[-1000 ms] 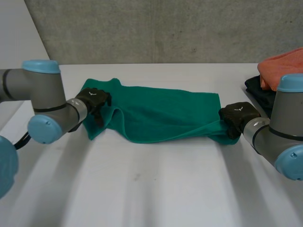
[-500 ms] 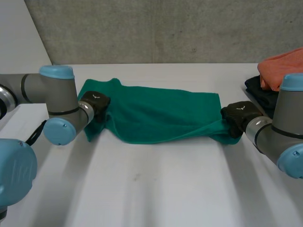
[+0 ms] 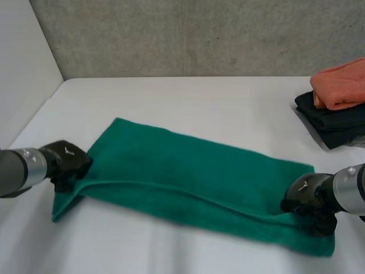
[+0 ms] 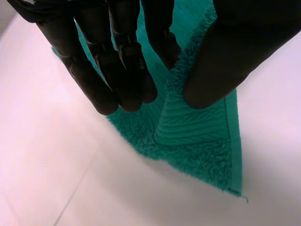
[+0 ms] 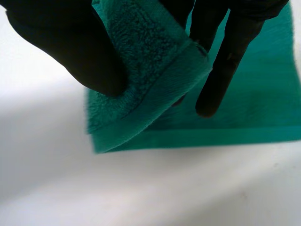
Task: Fold the laundry.
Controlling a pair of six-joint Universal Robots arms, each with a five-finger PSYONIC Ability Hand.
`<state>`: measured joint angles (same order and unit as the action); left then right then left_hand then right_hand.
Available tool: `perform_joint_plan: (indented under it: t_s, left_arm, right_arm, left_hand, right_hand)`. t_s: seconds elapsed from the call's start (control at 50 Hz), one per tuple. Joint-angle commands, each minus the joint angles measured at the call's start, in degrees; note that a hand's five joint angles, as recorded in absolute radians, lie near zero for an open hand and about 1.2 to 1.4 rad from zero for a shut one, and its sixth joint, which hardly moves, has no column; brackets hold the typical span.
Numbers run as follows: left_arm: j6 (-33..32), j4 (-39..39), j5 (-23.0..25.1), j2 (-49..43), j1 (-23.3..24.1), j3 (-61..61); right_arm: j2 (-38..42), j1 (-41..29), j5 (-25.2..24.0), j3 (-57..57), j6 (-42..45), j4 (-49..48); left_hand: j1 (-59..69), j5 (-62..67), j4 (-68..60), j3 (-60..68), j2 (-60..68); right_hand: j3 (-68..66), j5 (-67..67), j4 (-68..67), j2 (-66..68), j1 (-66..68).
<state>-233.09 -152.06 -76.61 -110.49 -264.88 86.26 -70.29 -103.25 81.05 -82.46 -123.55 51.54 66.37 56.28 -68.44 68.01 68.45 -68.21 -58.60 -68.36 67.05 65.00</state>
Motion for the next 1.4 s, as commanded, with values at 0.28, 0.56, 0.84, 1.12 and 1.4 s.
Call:
perform_joint_plan:
  t_s: [0.28, 0.56, 0.84, 1.12, 1.4]
  left_arm:
    - [7.8, -5.4, -6.3, -20.5, 8.0, -34.1]
    - [30.3, -28.4, -6.5, -12.3, 6.5, -55.3]
    - [25.6, -26.8, -4.7, -9.6, 1.9, -30.6]
    - [10.0, -27.0, 1.5, -14.8, -2.6, -9.9]
    - [9.2, -26.3, 0.4, -14.7, -2.5, -9.0]
  right_arm:
    - [14.9, -2.6, 7.5, 15.5, -16.2, -25.9]
    - [6.0, -5.6, 13.0, 27.3, -19.1, -59.2]
    - [6.7, -7.5, 8.0, 17.4, -22.6, -52.2]
    - [14.3, -6.7, 5.0, 2.0, -18.7, -49.9]
    - [14.2, -7.1, 5.8, -0.9, -20.7, -49.7]
  left_hand:
    - [13.6, 13.7, -11.6, 12.0, 11.6]
    - [13.6, 13.7, -11.6, 12.0, 11.6]
    - [13.6, 13.7, -11.6, 12.0, 11.6]
    - [13.6, 13.7, -11.6, 12.0, 11.6]
    - [-26.7, -26.6, 28.8, -28.3, -28.8]
  right_hand:
    - [-11.8, -11.4, -11.6, 12.9, 15.0]
    - [-11.8, -11.4, -11.6, 12.9, 15.0]
    - [-11.8, -11.4, -11.6, 12.9, 15.0]
    - [-11.8, -11.4, -11.6, 12.9, 15.0]
    - [-11.8, -11.4, -11.6, 12.9, 15.0]
